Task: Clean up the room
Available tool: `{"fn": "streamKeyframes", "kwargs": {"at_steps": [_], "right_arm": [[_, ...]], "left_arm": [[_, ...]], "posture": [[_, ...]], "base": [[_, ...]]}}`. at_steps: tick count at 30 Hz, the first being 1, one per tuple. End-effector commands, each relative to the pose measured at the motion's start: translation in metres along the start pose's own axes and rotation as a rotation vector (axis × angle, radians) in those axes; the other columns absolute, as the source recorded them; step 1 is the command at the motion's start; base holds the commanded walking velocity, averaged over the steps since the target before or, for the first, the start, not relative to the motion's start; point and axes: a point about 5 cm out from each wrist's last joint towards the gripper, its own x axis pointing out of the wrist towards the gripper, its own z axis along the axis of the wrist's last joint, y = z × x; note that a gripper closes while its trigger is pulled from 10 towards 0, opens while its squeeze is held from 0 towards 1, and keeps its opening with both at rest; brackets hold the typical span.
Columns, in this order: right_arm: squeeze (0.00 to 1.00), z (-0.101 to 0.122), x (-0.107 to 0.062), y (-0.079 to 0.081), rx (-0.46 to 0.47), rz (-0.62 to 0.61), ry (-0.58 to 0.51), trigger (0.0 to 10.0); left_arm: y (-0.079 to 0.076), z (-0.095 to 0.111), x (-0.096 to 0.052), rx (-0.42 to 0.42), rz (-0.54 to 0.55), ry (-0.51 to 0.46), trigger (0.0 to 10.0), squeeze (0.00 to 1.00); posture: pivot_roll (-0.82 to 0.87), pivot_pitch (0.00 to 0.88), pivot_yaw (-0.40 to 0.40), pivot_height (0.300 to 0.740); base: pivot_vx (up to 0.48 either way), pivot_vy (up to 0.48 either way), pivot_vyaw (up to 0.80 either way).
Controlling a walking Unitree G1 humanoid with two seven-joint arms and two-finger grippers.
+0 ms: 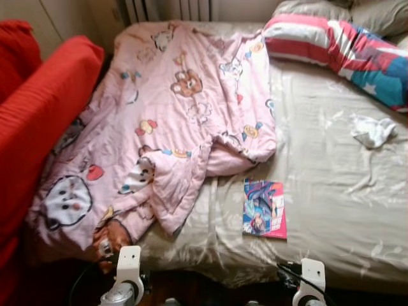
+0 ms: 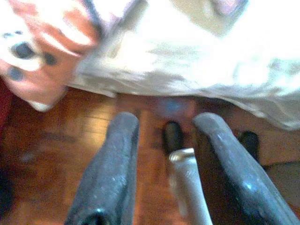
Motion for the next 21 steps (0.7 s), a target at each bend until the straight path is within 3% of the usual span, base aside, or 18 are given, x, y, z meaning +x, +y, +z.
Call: {"fn": "streamKeyframes", "kwargs": {"at_steps": [1,6,8,9,21], "right_arm": [[0.00,-0.010,-0.003,-0.007,0.000,-0.020,0.034,10.0],[0.00,-0.010,-0.003,-0.007,0.001,-0.021,0.032,10.0],[0.00,0.028,0.004,-0.004,0.042,-0.021,-0.109,10.0],[0.00,0.033,0.005,-0.004,0.052,-0.022,-0.126,10.0],[0.00,0.036,0.006,-0.001,0.041,-0.007,-0.125,10.0]], "left_arm": [[-0.001,-0.009,-0.002,0.000,-0.003,0.033,10.0,0.00],[-0.001,-0.009,-0.002,0.000,-0.002,0.034,10.0,0.00],[-0.009,0.016,0.003,-0.044,-0.029,-0.072,10.0,0.00],[-0.010,0.019,0.003,-0.049,-0.032,-0.084,10.0,0.00],[-0.009,0.019,0.003,-0.057,-0.032,-0.091,10.0,0.00]], "posture": [[-0.07,0.212,0.037,0.740],[-0.07,0.212,0.037,0.740],[-0.07,0.204,0.029,0.740],[-0.07,0.204,0.029,0.740],[-0.07,0.195,0.026,0.740]], "base": [[0.277,0.000,0.00],[0.277,0.000,0.00],[0.000,0.000,0.00],[0.000,0.000,0.00],[0.000,0.000,-0.62]]}}
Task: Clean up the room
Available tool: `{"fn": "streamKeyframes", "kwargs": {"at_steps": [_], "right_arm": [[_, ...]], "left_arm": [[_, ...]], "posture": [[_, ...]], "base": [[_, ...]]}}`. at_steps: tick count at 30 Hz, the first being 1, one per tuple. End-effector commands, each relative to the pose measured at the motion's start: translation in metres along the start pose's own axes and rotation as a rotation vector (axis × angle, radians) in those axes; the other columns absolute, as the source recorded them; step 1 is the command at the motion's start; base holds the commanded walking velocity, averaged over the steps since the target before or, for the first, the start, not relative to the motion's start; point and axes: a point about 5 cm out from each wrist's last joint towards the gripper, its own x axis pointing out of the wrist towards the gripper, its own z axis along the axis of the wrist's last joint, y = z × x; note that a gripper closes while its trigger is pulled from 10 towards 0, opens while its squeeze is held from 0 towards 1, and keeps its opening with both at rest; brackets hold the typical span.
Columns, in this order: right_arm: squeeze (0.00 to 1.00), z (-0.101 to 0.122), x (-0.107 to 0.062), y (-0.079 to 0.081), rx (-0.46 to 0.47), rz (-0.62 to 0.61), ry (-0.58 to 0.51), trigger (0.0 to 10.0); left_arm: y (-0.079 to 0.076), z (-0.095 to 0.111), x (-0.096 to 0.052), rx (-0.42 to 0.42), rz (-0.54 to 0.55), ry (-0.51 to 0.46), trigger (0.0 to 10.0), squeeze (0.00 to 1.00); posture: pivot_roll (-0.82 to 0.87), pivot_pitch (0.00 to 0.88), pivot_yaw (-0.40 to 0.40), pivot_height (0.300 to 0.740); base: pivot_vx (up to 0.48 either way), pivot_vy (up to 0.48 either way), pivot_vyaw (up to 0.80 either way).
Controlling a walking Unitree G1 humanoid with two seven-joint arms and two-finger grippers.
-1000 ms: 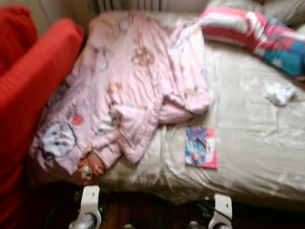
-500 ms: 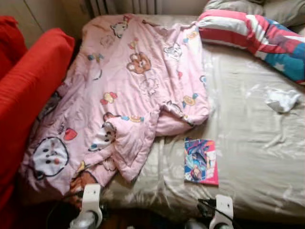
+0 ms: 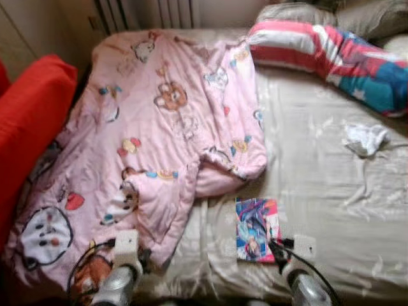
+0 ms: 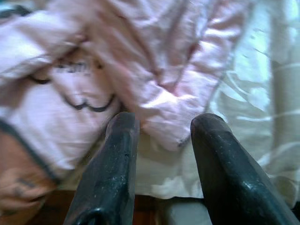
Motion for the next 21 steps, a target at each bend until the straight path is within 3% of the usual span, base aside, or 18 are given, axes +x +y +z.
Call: {"fn": "streamKeyframes", "kwargs": {"at_steps": [1,21], "right_arm": [[0.00,-0.0084,-0.0022,0.0024,0.001,0.002,0.021,10.0],[0.00,-0.0124,-0.0033,0.0057,-0.019,0.016,0.028,10.0]], "left_arm": [[0.0048,-0.0135,-0.0040,-0.018,0.014,0.043,10.0,0.00],[0.0041,-0.0152,-0.0044,-0.023,0.012,0.049,10.0,0.00]], "posture": [[-0.07,0.196,0.027,0.740],[-0.06,0.210,0.027,0.740]], "base": [[0.000,0.000,0.00],[0.000,0.000,0.00]]}}
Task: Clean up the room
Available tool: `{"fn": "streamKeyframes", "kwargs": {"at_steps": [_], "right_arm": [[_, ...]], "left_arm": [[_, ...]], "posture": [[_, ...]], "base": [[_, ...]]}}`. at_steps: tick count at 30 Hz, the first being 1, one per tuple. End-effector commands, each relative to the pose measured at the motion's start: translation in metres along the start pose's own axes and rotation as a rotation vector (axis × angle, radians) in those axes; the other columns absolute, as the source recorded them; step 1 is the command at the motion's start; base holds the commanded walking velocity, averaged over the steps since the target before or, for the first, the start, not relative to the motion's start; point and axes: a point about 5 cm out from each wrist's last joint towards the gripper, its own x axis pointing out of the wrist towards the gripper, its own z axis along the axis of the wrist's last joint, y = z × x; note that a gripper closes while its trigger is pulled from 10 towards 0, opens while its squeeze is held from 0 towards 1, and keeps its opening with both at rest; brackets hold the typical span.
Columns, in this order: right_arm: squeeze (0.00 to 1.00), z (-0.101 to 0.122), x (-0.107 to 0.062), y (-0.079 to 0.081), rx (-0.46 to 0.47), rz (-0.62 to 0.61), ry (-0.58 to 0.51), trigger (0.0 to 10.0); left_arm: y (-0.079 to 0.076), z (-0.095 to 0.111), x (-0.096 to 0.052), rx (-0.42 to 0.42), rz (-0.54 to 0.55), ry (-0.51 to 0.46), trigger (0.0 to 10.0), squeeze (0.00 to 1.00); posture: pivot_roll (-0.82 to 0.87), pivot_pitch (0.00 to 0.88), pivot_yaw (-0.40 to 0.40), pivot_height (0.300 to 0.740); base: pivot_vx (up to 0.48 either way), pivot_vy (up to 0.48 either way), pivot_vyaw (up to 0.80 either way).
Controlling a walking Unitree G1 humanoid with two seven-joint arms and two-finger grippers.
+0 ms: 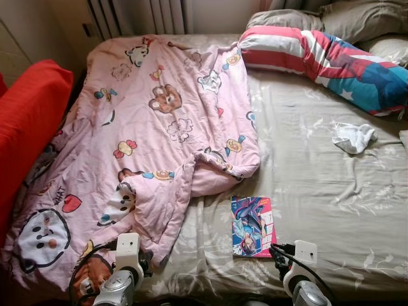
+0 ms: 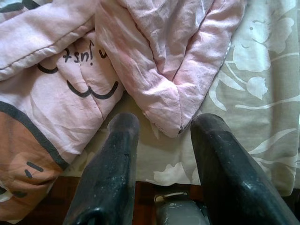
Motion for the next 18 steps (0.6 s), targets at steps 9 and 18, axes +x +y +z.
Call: {"fn": "streamKeyframes", "kwargs": {"at_steps": [9,18], "right_arm": [[0.00,-0.0096,-0.0028,-0.0014,-0.012,0.002,0.034,10.0],[0.00,-0.0095,-0.0026,-0.0006,-0.016,0.004,0.036,10.0]], "left_arm": [[0.0014,-0.0139,-0.0036,-0.029,0.010,0.046,10.0,0.00],[0.0022,-0.0133,-0.0036,-0.032,0.011,0.042,10.0,0.00]], "posture": [[-0.06,0.214,0.023,0.740],[-0.06,0.215,0.024,0.740]], "base": [[-0.082,0.000,0.00],[-0.137,0.000,0.00]]}}
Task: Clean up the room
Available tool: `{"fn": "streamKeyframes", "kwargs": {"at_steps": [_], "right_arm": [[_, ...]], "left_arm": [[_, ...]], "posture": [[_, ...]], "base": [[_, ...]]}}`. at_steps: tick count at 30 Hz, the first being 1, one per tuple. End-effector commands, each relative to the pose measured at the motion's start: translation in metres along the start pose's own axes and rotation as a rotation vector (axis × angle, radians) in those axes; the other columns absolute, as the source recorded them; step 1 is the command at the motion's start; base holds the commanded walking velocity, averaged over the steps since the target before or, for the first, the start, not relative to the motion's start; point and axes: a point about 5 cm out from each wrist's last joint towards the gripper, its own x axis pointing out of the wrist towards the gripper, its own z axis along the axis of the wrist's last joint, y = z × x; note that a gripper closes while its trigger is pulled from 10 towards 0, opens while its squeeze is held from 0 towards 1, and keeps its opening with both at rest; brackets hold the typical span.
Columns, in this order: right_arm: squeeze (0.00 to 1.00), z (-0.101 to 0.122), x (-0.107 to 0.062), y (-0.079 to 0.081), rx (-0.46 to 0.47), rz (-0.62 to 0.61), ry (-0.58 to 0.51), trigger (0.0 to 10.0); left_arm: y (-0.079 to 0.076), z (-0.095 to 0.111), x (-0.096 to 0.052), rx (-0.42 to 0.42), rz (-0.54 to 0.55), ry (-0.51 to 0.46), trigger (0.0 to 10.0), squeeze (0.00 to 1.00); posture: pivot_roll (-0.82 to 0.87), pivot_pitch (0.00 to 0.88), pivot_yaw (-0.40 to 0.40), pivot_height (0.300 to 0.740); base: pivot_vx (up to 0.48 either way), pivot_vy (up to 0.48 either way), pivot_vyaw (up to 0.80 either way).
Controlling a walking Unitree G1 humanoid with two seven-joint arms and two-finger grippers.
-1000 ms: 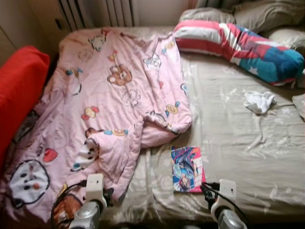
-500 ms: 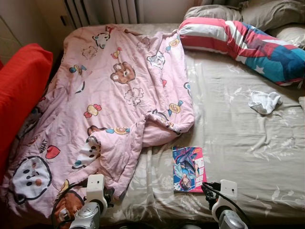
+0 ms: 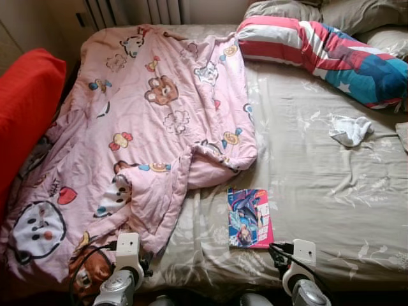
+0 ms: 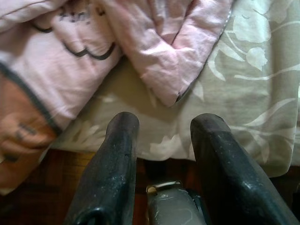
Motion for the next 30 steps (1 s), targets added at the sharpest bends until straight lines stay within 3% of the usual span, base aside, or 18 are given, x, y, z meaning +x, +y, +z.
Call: {"fn": "streamKeyframes", "kwargs": {"at_steps": [1,13,30], "right_arm": [[0.00,-0.0088,-0.0025,-0.0012,0.004,-0.003,0.032,10.0],[0.00,-0.0093,-0.0025,-0.0001,0.003,-0.003,0.033,10.0],[0.00,-0.0110,-0.0029,-0.0004,-0.001,-0.004,0.042,10.0]], "left_arm": [[0.0027,-0.0118,-0.0033,-0.024,0.012,0.038,10.0,0.00],[0.0029,-0.0121,-0.0033,-0.014,0.012,0.042,10.0,0.00],[0.0026,-0.0117,-0.0033,-0.027,0.006,0.037,10.0,0.00]], "posture": [[-0.06,0.215,0.024,0.740],[-0.06,0.214,0.026,0.740],[-0.06,0.213,0.026,0.740]], "base": [[0.000,0.000,0.00],[0.000,0.000,0.00],[-0.299,0.000,0.00]]}}
